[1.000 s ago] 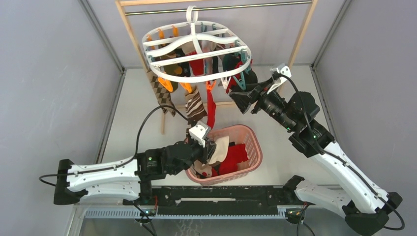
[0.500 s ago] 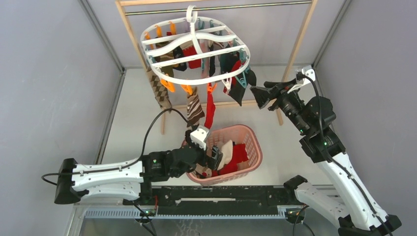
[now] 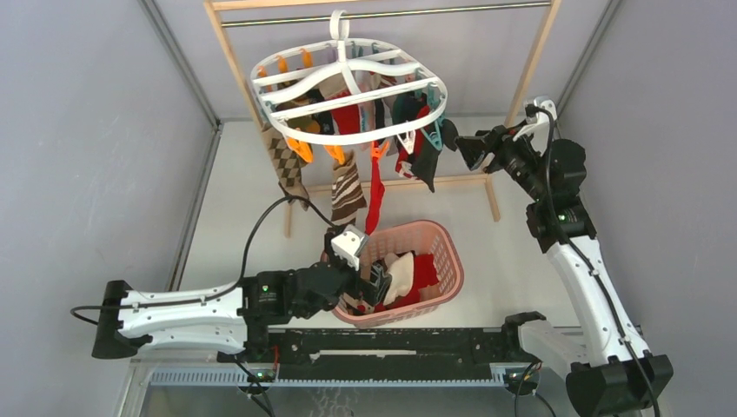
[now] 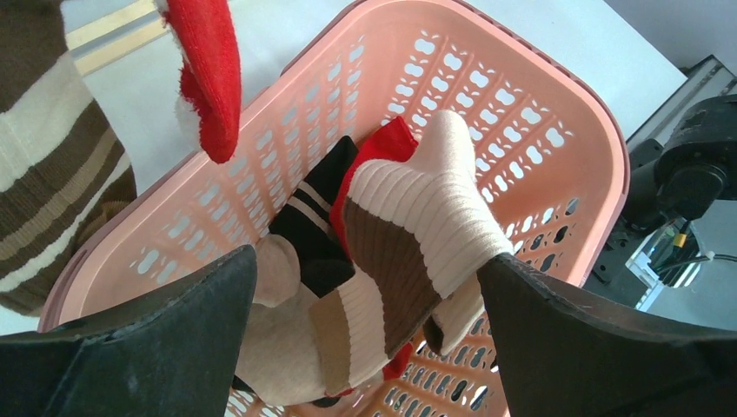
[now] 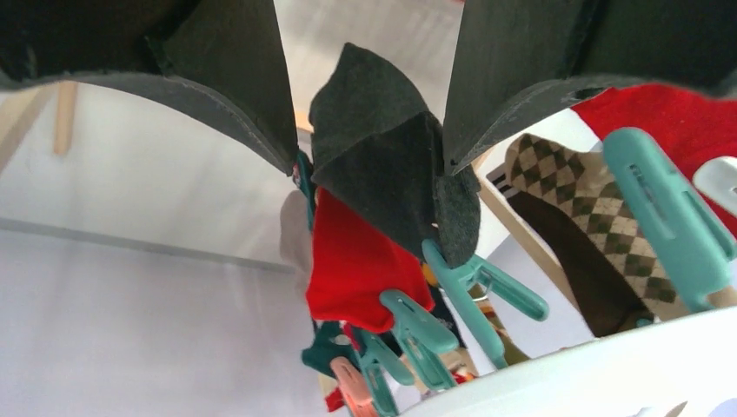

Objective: Remove the socks clipped to the hanger
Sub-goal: Place the sock in the bin.

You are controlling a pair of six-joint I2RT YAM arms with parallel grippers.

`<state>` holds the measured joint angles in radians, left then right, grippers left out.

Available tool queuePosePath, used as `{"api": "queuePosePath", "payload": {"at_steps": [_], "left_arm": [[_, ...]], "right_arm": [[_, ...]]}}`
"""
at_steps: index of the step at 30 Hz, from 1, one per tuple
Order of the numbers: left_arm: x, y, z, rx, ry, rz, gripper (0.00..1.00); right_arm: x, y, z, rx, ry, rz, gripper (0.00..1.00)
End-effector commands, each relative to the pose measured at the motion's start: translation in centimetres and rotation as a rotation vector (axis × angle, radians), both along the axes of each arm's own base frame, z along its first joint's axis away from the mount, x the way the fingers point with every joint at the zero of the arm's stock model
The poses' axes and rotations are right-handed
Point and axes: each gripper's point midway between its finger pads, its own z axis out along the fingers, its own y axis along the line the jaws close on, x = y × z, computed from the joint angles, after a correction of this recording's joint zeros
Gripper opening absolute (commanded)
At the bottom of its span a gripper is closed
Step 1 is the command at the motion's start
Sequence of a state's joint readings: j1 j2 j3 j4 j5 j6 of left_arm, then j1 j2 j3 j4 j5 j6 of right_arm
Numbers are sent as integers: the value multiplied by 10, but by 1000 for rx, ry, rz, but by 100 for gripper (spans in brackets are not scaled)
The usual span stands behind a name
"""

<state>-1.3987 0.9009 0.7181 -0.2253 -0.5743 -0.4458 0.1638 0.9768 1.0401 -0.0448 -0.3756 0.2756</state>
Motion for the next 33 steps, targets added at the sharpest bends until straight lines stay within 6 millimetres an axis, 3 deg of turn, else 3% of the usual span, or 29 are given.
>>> {"api": "queuePosePath", "payload": {"at_steps": [1, 21, 29, 33], "left_arm": [[0, 0, 21, -57, -17, 11, 100], [-8, 1, 30, -53, -32, -4, 100], [-8, 0, 31, -45, -36, -8, 100], [-8, 1, 34, -43, -40, -8, 100]], "right_arm": [[-9, 19, 27, 25, -114, 164, 68], [-7, 65, -7, -37, -50, 299, 68], [6, 78, -18, -51, -25, 266, 64], [3, 90, -21, -70, -32, 281, 71]]}}
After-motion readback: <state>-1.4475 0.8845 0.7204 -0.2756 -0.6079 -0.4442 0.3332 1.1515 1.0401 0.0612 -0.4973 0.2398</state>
